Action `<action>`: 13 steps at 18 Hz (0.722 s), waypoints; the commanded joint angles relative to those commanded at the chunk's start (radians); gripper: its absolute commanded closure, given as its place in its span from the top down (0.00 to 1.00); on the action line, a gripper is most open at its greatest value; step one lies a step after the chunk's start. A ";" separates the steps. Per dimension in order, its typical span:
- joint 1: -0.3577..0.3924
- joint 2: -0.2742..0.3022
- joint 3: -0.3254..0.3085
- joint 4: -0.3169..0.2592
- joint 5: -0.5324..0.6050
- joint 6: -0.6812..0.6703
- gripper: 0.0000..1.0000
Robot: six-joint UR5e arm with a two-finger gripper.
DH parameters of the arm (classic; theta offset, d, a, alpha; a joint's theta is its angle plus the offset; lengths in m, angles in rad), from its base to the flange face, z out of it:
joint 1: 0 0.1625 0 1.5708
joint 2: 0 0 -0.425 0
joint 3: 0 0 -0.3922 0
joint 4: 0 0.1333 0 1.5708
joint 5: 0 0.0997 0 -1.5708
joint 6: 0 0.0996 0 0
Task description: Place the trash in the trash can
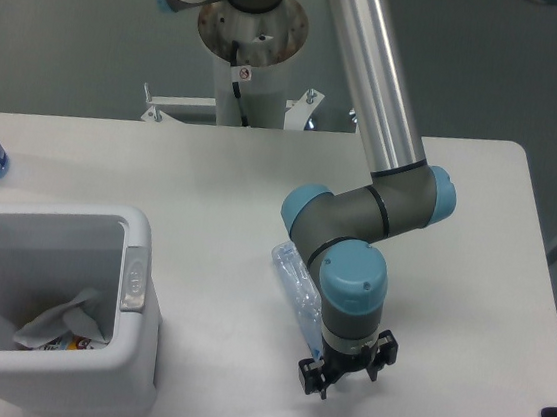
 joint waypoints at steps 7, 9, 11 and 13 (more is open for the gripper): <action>0.000 0.005 -0.003 -0.003 0.000 0.006 0.70; 0.000 0.008 -0.006 -0.005 0.000 0.008 0.70; 0.000 0.008 -0.008 -0.003 0.002 0.008 0.70; 0.000 0.008 -0.017 -0.002 0.012 0.009 0.70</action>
